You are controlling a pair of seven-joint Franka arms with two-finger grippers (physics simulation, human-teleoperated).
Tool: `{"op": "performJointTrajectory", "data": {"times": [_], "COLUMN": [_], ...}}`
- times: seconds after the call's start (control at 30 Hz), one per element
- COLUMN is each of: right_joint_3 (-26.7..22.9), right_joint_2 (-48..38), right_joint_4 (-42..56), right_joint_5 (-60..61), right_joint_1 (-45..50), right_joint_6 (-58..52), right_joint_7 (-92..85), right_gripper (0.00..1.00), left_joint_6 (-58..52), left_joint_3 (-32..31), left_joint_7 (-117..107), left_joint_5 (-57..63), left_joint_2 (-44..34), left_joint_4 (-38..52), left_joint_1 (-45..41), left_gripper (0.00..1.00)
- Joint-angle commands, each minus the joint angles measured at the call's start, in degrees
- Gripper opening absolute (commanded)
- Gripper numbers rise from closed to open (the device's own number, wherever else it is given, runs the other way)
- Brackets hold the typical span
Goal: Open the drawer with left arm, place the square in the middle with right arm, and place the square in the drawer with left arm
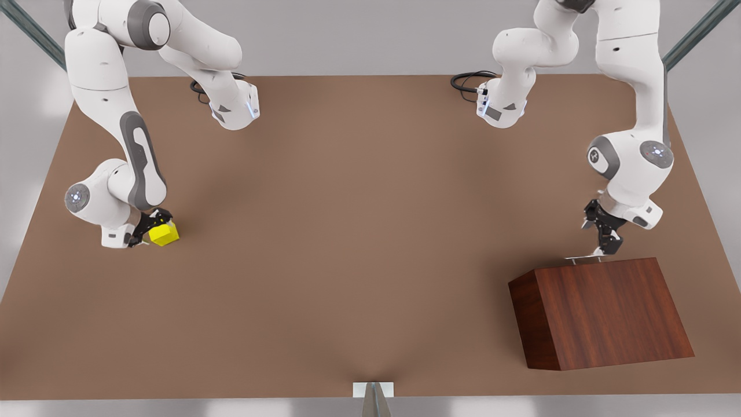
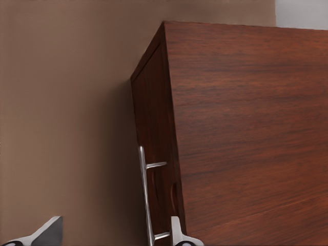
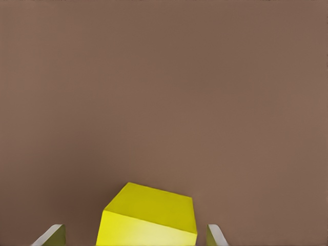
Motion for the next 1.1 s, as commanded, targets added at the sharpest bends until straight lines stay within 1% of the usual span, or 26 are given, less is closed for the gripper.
{"op": "performJointTrajectory", "data": {"times": [0.0, 0.1, 0.13, 0.23, 0.43, 0.47, 0.5, 0.57, 0.63, 0.7, 0.77, 0.83, 1.07], "right_joint_3": [0.00, -0.09, -0.18, -0.18, -0.35, -0.35, -0.35, -0.35, -0.35, -0.35, -0.35, -0.35, -0.35], "right_joint_2": [0.00, 0.09, 0.17, -0.35, 1.32, 1.58, 1.67, 2.46, 2.90, 2.90, 2.81, 2.90, 2.20], "right_joint_4": [-0.26, -0.79, -2.72, -2.55, -3.60, -3.60, -3.60, -3.51, -3.60, -3.60, -3.60, -3.51, -3.43], "right_joint_5": [0.44, 2.20, 2.11, 1.94, 2.03, 2.03, 2.11, 2.11, 2.03, 2.03, 2.03, 2.03, 2.03], "right_joint_1": [-0.09, -0.35, -0.35, -0.26, -0.44, -0.44, -0.53, -0.53, -0.53, -0.44, -0.35, -0.26, -0.18], "right_joint_6": [0.00, 0.97, 4.22, 4.66, 5.19, 5.28, 5.28, 5.36, 6.42, 6.33, 6.16, 6.16, 5.80], "right_joint_7": [0.00, 0.09, 0.09, 0.09, 0.26, 0.35, 0.35, 1.50, 1.50, 1.58, 1.85, 1.93, 2.37], "right_gripper": [1.00, 1.00, 1.00, 1.00, 1.00, 0.98, 0.93, 0.91, 0.79, 0.69, 0.68, 0.57, 0.58], "left_joint_6": [0.04, 0.66, 1.18, 1.80, 2.50, 2.59, 2.59, 2.59, 2.59, 2.59, 2.68, 2.59, -0.05], "left_joint_3": [0.04, 0.04, -0.05, 0.04, -0.05, 0.04, -0.05, 0.04, 0.04, -0.05, -0.05, 0.04, 0.04], "left_joint_7": [0.00, 0.00, 0.00, 0.00, 0.00, 0.00, 0.00, 0.00, -0.09, 0.00, 0.00, 0.00, -0.09], "left_joint_5": [-0.78, -1.22, -1.30, -1.39, -5.17, -6.14, -6.14, -6.40, -6.40, -6.40, -6.40, -6.40, -6.84], "left_joint_2": [0.24, 1.03, 1.56, 2.53, 4.11, 4.55, 4.55, 4.90, 5.34, 5.95, 6.22, 6.31, 5.60], "left_joint_4": [0.00, 0.00, 0.00, 0.00, 0.00, 0.00, -0.09, -0.17, -0.17, -0.09, -0.09, -0.09, -1.23], "left_joint_1": [-0.94, -0.59, -0.50, -0.06, 0.20, 0.20, 0.20, 0.20, 0.20, 0.20, 0.20, 0.20, 0.20], "left_gripper": [1.00, 1.00, 1.00, 1.00, 1.00, 1.00, 1.00, 1.00, 1.00, 1.00, 1.00, 1.00, 1.00]}}
